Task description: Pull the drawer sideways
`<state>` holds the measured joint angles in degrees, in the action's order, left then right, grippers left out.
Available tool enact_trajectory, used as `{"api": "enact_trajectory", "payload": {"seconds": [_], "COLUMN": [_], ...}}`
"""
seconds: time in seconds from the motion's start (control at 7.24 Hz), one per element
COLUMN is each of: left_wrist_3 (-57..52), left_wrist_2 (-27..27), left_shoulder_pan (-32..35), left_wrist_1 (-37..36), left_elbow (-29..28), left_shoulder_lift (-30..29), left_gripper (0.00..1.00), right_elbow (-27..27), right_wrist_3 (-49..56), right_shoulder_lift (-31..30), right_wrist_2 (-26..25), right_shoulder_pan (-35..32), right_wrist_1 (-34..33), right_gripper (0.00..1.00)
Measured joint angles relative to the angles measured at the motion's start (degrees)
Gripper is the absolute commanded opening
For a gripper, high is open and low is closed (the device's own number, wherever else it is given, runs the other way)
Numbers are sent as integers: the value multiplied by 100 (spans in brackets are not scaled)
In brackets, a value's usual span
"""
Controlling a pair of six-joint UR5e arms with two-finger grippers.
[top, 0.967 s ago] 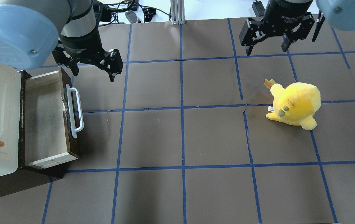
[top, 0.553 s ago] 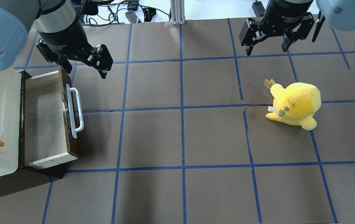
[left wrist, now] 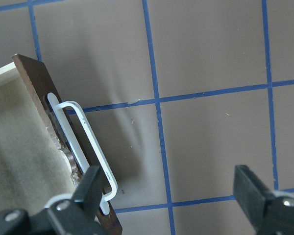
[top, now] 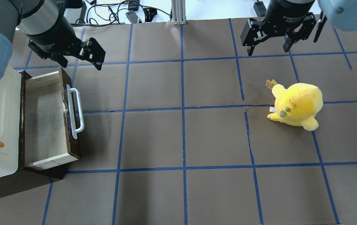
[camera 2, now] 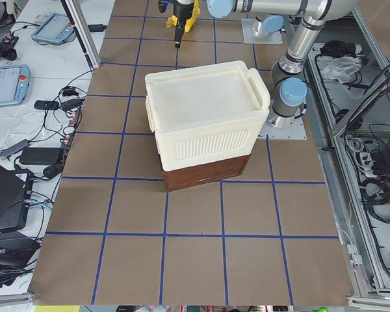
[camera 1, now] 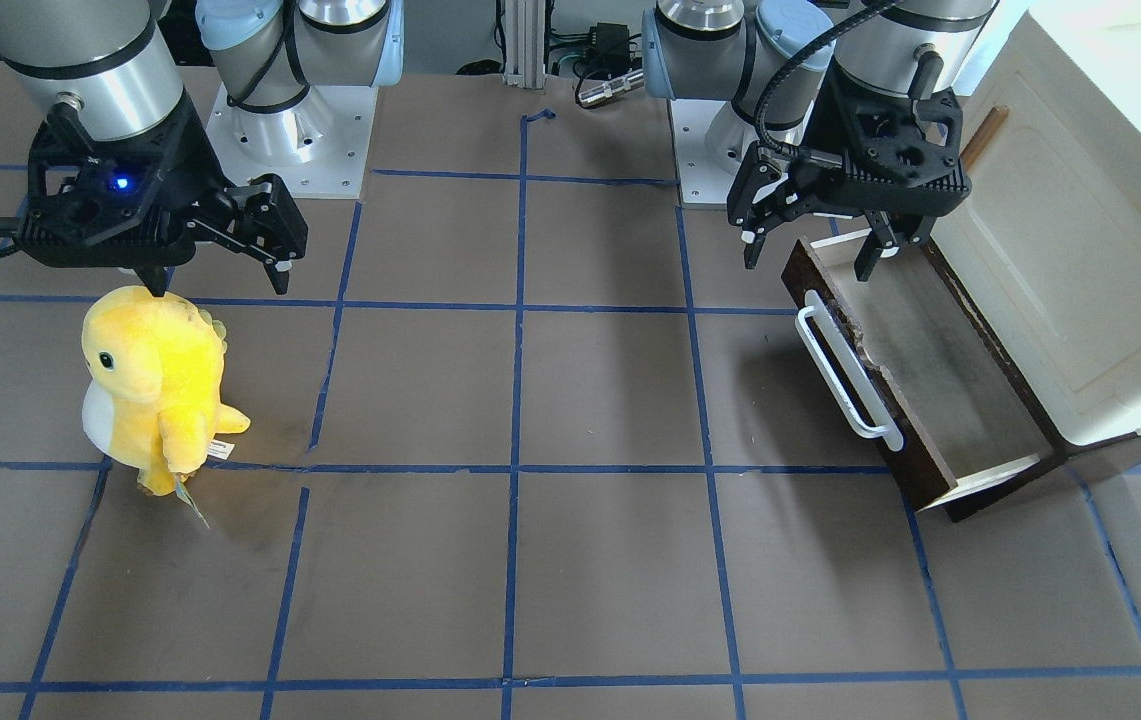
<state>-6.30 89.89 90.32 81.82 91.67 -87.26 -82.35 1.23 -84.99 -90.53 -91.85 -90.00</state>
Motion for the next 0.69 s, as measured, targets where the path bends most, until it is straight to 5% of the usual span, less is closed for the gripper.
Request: {"api": "enact_trajectory", "payload": {"seconds": [0.69], "left_wrist_3": [11], "left_wrist_2": [36], "left_shoulder_pan": [-45], "left_wrist_1": [153], "left_elbow": [-32], "left_shoulder_lift": [119], "left_gripper": [100], "right_elbow": [0], "right_wrist_3": [0], "right_shoulder_lift": [0], "right_wrist_2": [0], "right_shoulder_pan": [0], "right_wrist_1": [0], "right_gripper": [100]}}
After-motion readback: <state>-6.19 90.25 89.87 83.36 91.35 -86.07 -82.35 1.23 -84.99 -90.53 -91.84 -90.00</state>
